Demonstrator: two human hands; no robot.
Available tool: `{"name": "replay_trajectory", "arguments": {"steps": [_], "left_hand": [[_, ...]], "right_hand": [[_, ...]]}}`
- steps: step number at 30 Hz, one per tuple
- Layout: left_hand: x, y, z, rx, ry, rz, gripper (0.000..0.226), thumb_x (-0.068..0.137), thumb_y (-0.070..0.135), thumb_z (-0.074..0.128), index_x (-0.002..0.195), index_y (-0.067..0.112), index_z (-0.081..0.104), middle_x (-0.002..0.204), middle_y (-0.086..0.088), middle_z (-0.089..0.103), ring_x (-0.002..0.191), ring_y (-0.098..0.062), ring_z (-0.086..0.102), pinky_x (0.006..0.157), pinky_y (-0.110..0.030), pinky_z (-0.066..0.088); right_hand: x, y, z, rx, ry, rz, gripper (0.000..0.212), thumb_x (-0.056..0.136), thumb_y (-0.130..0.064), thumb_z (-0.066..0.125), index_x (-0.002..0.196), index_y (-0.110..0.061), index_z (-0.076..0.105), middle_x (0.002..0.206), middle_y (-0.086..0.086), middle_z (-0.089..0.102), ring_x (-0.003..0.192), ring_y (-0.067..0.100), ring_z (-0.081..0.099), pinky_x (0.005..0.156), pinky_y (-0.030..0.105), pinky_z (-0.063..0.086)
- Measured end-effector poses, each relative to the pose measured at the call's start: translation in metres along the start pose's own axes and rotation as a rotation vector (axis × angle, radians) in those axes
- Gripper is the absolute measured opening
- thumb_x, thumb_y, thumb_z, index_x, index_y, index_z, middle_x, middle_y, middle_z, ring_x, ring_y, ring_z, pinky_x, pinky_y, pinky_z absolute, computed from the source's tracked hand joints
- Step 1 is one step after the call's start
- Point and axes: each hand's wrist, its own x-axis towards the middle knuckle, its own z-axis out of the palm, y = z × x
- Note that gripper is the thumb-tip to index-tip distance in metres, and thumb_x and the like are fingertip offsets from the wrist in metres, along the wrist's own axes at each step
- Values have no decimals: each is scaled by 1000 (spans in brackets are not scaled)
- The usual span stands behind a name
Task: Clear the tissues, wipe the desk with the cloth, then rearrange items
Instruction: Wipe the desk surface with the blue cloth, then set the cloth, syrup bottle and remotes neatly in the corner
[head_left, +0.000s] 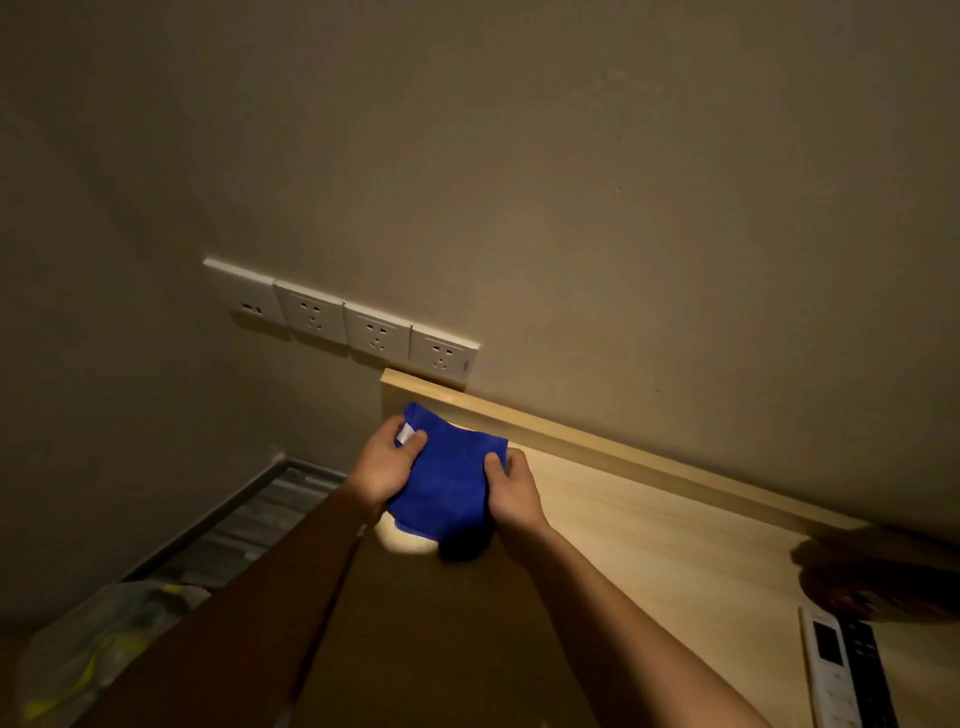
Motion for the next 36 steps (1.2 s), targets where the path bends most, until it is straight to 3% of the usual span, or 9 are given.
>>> {"name": "replay_trajectory", "arguments": {"steps": [3, 8, 13, 15, 18, 26, 28, 32, 36], "left_hand": [[11, -16, 1, 533, 224, 129, 61, 105, 34, 60, 160, 19, 37, 152, -16, 47, 138, -33, 48, 112, -47, 40], [12, -54, 11, 849, 201, 490, 64, 102, 44, 48, 151, 2, 50, 151, -30, 52, 135, -49, 55, 107, -61, 49], [17, -84, 18, 1168, 49, 490, 76, 107, 60, 24, 150, 3, 52, 158, -22, 48, 146, -39, 47, 115, -52, 30], [19, -86, 16, 1174, 67, 504, 75, 106, 60, 30, 154, 3, 45, 162, -23, 43, 150, -38, 39, 113, -54, 36], [18, -86, 16, 1202, 96, 541, 74, 105, 55, 39, 158, 4, 38, 165, -23, 37, 153, -38, 36, 118, -60, 35], [-7, -60, 28, 1256, 92, 410, 79, 98, 61, 33, 158, 11, 42, 165, -19, 39, 150, -38, 42, 118, -65, 29], [-21, -53, 38, 1266, 74, 465, 79, 100, 63, 32, 162, 14, 35, 169, -17, 30, 155, -36, 33, 123, -63, 22], [-41, -41, 75, 1185, -4, 465, 82, 103, 67, 27, 167, 27, -5, 174, 1, -17, 159, -18, -18, 130, -51, -9], [-76, -31, 123, 1109, -94, 547, 83, 103, 68, 25, 167, 26, -5, 174, 3, -15, 160, -15, -16, 130, -44, -8]], "right_hand": [[7, 10, 1, -288, 75, -8, 51, 106, -40, 49, 151, -19, 36, 148, 5, 48, 131, 23, 51, 106, 39, 48], [-1, 45, -11, -825, 165, -571, 60, 94, -43, 66, 146, -18, 46, 143, 3, 57, 127, 20, 57, 99, 38, 54], [6, 63, -8, -1137, -72, -523, 83, 94, -71, 30, 162, -25, 15, 173, 3, 9, 159, 30, 7, 124, 57, 21], [10, 64, -7, -1148, -121, -468, 85, 98, -69, 34, 163, -27, 0, 173, -1, -7, 159, 27, -9, 127, 55, 3], [12, 61, -8, -1133, -117, -450, 89, 96, -71, 37, 163, -28, -2, 173, -2, -8, 159, 26, -12, 124, 54, -4], [-9, 67, -47, -1125, -4, -488, 88, 93, -76, 37, 163, -28, 15, 172, -1, 15, 158, 28, 15, 121, 58, 23], [-25, 73, -70, -1047, 54, -446, 85, 93, -73, 37, 163, -31, 15, 172, -4, 12, 159, 22, 10, 123, 53, 19], [-62, 82, -131, -910, 133, -345, 83, 94, -70, 37, 163, -34, 9, 173, -10, 4, 159, 14, 1, 124, 42, 6], [-106, 96, -195, -788, 252, -279, 77, 98, -67, 39, 162, -33, 15, 171, -11, 16, 157, 12, 12, 124, 40, 11]]}}
